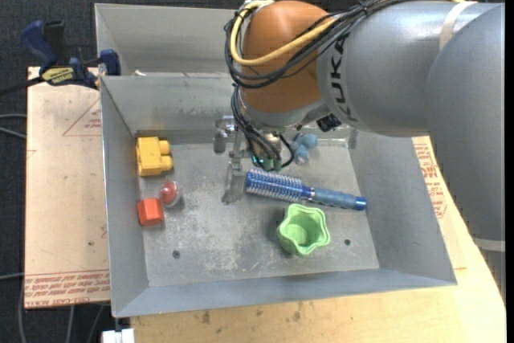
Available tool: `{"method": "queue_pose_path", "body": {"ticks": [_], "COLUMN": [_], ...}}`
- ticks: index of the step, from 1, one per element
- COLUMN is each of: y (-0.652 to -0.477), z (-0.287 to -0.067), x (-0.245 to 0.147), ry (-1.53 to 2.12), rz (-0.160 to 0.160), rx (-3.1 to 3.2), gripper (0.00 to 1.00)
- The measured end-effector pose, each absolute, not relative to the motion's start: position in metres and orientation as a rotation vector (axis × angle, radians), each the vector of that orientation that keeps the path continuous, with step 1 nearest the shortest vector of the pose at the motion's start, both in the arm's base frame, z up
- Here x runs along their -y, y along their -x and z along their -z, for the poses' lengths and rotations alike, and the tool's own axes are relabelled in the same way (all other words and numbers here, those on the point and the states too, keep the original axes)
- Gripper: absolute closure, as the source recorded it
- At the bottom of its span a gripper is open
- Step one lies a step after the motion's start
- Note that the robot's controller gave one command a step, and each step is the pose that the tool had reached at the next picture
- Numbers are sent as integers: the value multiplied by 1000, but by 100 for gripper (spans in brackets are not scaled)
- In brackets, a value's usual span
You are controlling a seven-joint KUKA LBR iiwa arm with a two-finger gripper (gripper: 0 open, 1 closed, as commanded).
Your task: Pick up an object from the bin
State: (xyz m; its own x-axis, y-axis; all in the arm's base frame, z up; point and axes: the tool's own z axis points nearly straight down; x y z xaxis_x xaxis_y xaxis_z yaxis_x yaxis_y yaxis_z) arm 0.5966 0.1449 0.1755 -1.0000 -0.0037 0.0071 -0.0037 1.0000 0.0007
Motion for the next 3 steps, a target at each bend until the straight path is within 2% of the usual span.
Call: {"method": "queue_pose_path", "body": {"ticks": [1, 2, 3], "y": [-582, -615, -615], "z": [-105, -69, -69], "x": [-57, -50, -51], "ry": [38, -273, -273], "rz": [-5, 2, 3], "rx": [3136, 3132, 3131], "gripper": [0, 0, 100]}}
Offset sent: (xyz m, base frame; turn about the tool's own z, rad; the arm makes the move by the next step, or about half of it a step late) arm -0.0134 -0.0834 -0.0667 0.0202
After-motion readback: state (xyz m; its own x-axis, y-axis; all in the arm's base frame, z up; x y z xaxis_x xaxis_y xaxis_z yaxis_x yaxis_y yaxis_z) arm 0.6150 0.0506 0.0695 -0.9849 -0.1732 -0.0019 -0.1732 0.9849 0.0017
